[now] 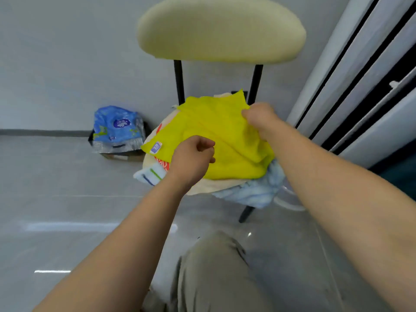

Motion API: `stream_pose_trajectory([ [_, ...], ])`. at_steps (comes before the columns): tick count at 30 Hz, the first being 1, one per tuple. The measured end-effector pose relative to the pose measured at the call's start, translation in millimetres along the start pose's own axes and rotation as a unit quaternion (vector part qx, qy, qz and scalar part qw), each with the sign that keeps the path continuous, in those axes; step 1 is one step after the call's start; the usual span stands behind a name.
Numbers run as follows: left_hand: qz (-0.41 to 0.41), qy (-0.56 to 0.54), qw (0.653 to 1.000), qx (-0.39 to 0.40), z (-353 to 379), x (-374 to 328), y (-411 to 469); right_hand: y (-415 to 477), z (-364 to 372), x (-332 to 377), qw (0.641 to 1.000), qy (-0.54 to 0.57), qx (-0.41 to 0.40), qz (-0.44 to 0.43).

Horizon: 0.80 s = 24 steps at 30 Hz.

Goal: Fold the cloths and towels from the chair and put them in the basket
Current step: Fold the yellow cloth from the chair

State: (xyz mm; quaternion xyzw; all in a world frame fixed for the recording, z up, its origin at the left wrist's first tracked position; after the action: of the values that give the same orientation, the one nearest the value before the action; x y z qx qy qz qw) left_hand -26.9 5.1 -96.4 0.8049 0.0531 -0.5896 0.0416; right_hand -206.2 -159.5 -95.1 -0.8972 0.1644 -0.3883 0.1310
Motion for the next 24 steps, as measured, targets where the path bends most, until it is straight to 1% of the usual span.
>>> stream_pose_trajectory([
  [2, -0.007, 0.002, 0.999, -0.054, -16, -5, -44, -40, -4, 25, 0.994, 0.058, 0.011, -0.087],
  [5, -0.012, 0.013, 0.992, -0.128, -47, -30, -94, -110, -12, 65, 0.974, 0.12, 0.041, -0.185],
  [9, 0.011, 0.028, 0.983, -0.182, -82, -71, -133, -192, -31, 110, 0.938, 0.196, 0.089, -0.271],
  [11, 0.025, 0.035, 0.977, -0.207, -95, -86, -153, -232, -40, 127, 0.919, 0.227, 0.118, -0.301],
  [13, 0.035, 0.059, 0.976, -0.205, -105, -95, -173, -269, -46, 139, 0.902, 0.251, 0.154, -0.316],
  [15, 0.046, 0.076, 0.981, -0.175, -110, -97, -189, -301, -44, 143, 0.886, 0.271, 0.194, -0.322],
  [17, 0.05, 0.09, 0.982, -0.159, -116, -93, -203, -326, -34, 143, 0.864, 0.306, 0.252, -0.311],
  [19, 0.047, 0.126, 0.974, -0.184, -125, -85, -218, -345, -18, 139, 0.845, 0.334, 0.301, -0.29],
  [21, 0.038, 0.151, 0.964, -0.215, -134, -75, -229, -358, 1, 132, 0.836, 0.346, 0.33, -0.268],
  [24, -0.006, 0.151, 0.961, -0.231, -151, -47, -241, -365, 36, 118, 0.84, 0.343, 0.348, -0.236],
])
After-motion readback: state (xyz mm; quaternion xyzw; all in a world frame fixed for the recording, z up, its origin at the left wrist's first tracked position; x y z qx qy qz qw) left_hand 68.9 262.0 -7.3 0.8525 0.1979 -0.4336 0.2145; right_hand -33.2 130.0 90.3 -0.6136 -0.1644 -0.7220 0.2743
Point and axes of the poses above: each hand's wrist, its own y-axis towards the middle knuckle, its own z-axis out of the palm, x = y × z, the point moved 4 cm from there along y, towards the middle knuckle, and after that the axes turned 11 degrees about z, right-handed, at the moved point
